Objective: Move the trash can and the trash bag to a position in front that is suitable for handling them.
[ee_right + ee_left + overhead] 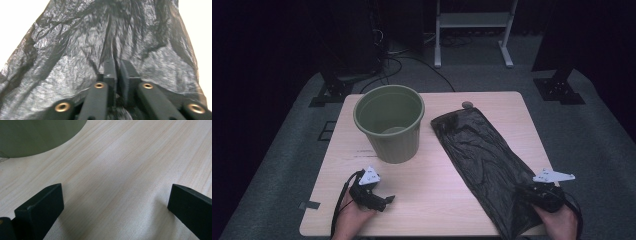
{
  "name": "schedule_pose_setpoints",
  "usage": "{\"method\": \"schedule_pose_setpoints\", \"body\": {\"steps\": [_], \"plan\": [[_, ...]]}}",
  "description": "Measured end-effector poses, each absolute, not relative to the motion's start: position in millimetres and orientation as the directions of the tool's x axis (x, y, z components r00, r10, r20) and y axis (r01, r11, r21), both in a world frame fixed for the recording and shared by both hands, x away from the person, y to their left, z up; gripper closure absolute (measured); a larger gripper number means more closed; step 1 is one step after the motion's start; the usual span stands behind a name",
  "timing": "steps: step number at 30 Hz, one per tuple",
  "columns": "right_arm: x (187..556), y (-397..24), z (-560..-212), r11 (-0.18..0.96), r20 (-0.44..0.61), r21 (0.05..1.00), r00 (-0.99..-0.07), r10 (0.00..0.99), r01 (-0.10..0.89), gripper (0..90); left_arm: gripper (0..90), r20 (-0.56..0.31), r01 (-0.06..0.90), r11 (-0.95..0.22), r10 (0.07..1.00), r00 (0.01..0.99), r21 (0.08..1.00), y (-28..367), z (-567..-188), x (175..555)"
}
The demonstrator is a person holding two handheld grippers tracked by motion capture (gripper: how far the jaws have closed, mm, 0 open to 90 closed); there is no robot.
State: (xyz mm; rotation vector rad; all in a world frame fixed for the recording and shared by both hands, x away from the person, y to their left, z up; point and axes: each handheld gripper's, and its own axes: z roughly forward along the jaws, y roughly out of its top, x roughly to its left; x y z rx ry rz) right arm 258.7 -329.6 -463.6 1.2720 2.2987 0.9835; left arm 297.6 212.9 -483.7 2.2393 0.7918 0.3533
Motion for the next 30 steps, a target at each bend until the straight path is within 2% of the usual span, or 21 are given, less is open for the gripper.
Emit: {"method": "schedule_pose_setpoints", "body": {"steps": [4,10,12,17,18,24,27,30], "plan": [[259.6,-324.3,-455.9,0.365,0.037,0.718,-0.557,0.830,0.592,60.8,0.0,0.016,0.436,-0.549,0.635,0.773,0.713,212.7,-483.7,297.4],[268.6,-315.8,-449.8,0.335,0.060,0.734,-0.547,0.835,0.592,41.0,0.0,0.016,0.436,-0.549,0.635,0.773,0.713,212.7,-483.7,297.4],[273.4,-311.7,-447.5,0.328,0.053,0.743,-0.539,0.841,0.584,30.9,0.0,0.016,0.436,-0.549,0.635,0.772,0.713,212.7,-483.7,297.4],[285.1,-300.7,-443.5,0.326,0.043,0.749,-0.533,0.845,0.577,23.5,0.0,0.016,0.437,-0.548,0.636,0.772,0.713,212.6,-483.7,297.3],[290.9,-294.0,-442.6,0.341,0.031,0.750,-0.545,0.838,0.567,16.9,0.0,0.016,0.437,-0.548,0.636,0.772,0.713,212.5,-483.7,297.3],[309.2,-275.9,-445.1,0.367,0.002,0.749,-0.556,0.831,0.552,5.2,0.0,0.016,0.437,-0.548,0.636,0.772,0.713,212.5,-483.7,297.3],[318.2,-267.7,-450.3,0.380,0.003,0.742,-0.570,0.822,0.552,0.5,0.0,0.016,0.437,-0.548,0.636,0.772,0.713,212.5,-483.7,297.3],[327.4,-259.8,-459.9,0.387,0.006,0.736,-0.577,0.816,0.556,0.4,0.0,0.016,0.437,-0.548,0.636,0.772,0.713,212.5,-483.7,297.3]]}}
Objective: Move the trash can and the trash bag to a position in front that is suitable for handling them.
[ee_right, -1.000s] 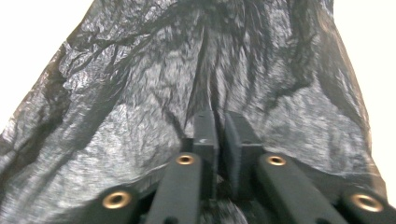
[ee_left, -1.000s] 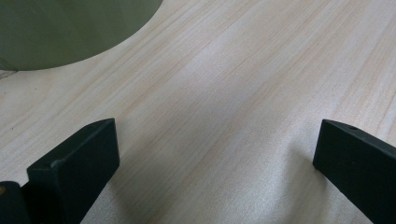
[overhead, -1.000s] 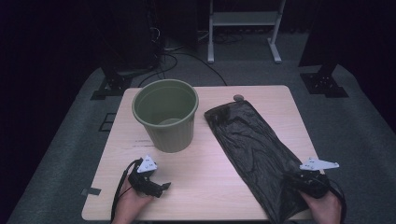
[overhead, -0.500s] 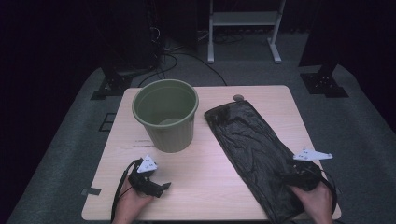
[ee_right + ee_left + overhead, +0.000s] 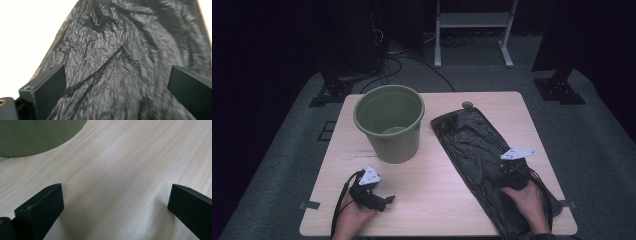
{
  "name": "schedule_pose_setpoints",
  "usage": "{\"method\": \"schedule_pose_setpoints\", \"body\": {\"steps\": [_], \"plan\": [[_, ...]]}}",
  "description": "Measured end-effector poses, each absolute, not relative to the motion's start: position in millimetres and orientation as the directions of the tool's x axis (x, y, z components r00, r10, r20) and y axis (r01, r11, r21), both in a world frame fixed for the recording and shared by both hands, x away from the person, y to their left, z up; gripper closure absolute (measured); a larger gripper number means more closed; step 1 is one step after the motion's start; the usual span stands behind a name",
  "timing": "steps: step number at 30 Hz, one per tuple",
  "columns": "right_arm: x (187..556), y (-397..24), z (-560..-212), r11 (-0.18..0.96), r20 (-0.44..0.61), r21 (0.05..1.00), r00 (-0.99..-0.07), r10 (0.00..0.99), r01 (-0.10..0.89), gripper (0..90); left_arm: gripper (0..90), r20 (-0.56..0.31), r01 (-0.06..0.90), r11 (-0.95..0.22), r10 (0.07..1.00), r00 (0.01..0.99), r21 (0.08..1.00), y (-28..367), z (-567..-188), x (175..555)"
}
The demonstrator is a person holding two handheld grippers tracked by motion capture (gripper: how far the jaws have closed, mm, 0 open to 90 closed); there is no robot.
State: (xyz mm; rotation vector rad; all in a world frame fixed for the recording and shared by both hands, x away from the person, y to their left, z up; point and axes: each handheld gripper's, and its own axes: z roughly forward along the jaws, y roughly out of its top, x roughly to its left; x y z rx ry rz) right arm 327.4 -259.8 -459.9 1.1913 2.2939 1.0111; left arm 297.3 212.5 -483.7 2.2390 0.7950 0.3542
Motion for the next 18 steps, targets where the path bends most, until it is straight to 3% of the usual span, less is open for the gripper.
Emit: {"method": "schedule_pose_setpoints", "body": {"steps": [7,18], "plan": [[341.2,-250.8,-481.7,0.424,-0.012,0.701,-0.586,0.810,0.573,0.0,0.0,0.016,0.437,-0.548,0.636,0.772,0.713,212.5,-483.7,297.3],[342.7,-250.0,-487.5,0.411,0.009,0.710,-0.592,0.806,0.572,0.0,0.0,0.017,0.443,-0.545,0.644,0.765,0.712,211.7,-483.5,295.8]]}}
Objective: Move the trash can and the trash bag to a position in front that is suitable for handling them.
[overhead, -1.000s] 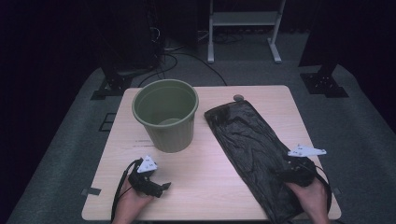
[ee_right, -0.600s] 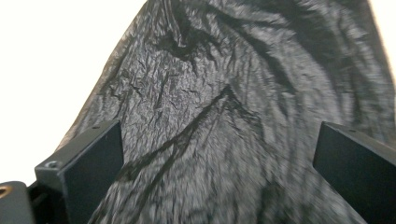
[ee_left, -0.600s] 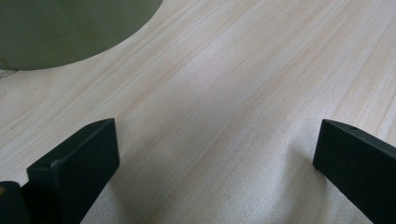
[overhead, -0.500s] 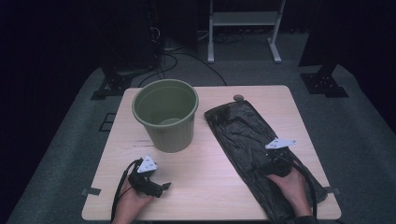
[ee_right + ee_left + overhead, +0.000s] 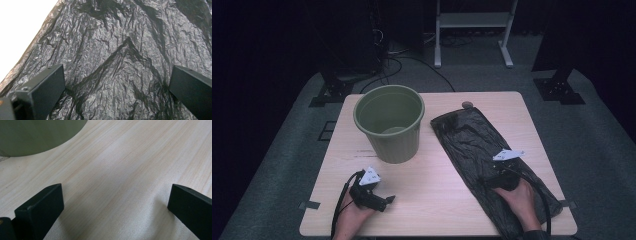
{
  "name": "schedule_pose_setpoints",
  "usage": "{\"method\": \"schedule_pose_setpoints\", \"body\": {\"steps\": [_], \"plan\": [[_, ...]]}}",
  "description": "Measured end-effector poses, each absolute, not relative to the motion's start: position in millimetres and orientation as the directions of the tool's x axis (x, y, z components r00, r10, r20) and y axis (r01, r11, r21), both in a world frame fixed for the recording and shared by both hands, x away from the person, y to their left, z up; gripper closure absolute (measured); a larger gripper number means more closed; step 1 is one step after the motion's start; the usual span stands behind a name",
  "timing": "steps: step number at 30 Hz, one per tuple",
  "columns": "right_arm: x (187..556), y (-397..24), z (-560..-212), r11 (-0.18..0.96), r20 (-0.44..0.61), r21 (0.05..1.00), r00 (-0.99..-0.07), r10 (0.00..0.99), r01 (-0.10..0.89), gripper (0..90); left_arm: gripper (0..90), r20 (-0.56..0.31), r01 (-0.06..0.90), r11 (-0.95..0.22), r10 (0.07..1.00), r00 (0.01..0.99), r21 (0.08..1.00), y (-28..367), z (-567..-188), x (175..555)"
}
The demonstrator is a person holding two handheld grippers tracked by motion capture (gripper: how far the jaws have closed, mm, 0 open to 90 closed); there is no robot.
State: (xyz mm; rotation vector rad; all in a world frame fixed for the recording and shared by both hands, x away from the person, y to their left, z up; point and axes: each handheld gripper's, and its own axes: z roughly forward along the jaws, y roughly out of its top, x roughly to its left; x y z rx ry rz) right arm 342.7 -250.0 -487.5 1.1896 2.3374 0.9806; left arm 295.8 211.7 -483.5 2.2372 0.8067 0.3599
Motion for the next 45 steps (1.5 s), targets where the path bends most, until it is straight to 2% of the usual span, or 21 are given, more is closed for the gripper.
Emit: {"method": "schedule_pose_setpoints", "body": {"steps": [8,17,45], "plan": [[342.7,-249.9,-487.5,0.411,0.009,0.710,-0.591,0.807,0.572,0.0,0.0,-0.042,0.462,-0.505,0.641,0.767,0.729,213.6,-479.7,295.2],[342.6,-250.0,-487.5,0.411,0.009,0.710,-0.591,0.806,0.571,0.0,0.0,-0.067,0.472,-0.469,0.653,0.754,0.747,218.4,-456.5,294.4],[342.6,-250.1,-487.5,0.412,0.009,0.710,-0.592,0.806,0.571,0.0,0.0,-0.048,0.448,-0.435,0.673,0.738,0.781,244.7,-379.6,309.1]]}}
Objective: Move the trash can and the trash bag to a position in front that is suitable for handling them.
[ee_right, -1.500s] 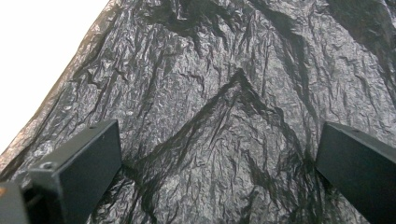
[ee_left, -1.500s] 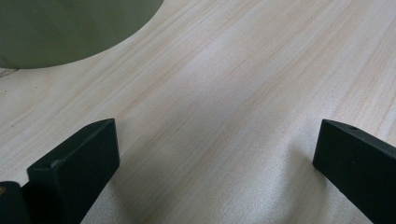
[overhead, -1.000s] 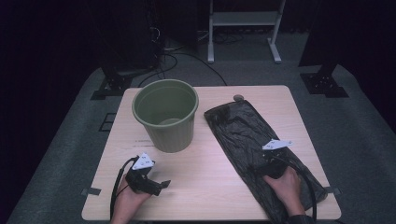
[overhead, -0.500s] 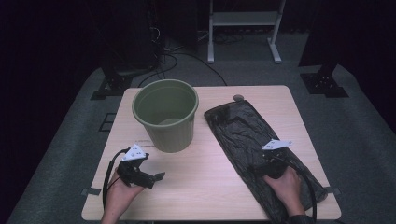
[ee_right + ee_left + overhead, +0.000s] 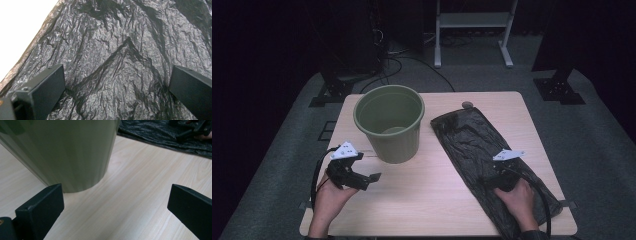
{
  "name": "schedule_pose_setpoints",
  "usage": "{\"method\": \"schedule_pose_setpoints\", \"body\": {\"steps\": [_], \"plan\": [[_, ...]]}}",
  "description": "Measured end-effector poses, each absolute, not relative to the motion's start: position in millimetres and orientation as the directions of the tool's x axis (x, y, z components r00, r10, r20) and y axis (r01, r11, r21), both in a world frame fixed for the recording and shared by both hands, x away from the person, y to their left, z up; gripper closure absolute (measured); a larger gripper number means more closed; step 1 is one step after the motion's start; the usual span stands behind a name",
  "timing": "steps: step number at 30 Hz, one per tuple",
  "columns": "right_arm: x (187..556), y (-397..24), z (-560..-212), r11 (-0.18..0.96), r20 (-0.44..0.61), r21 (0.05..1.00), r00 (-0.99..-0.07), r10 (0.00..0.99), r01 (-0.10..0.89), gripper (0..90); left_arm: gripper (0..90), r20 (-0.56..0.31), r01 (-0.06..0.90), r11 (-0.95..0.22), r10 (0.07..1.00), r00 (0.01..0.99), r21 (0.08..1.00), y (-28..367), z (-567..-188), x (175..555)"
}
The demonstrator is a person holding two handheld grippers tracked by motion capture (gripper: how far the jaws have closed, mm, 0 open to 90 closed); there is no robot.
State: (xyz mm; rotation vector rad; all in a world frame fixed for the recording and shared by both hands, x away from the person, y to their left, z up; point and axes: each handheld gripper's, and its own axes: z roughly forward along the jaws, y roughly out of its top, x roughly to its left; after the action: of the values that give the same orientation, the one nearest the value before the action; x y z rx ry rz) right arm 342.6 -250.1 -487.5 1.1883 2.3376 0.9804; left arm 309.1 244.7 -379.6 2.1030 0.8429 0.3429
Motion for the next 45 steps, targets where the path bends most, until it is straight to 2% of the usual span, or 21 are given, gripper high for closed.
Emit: {"method": "schedule_pose_setpoints", "body": {"steps": [30,45], "plan": [[342.6,-250.1,-487.5,0.412,0.009,0.710,-0.592,0.806,0.571,0.0,0.0,-0.021,0.398,-0.387,0.696,0.718,0.832,264.3,-291.9,344.7],[342.6,-250.1,-487.5,0.412,0.009,0.710,-0.592,0.806,0.571,0.0,0.0,-0.012,0.408,-0.393,0.708,0.706,0.824,262.8,-279.6,384.0]]}}
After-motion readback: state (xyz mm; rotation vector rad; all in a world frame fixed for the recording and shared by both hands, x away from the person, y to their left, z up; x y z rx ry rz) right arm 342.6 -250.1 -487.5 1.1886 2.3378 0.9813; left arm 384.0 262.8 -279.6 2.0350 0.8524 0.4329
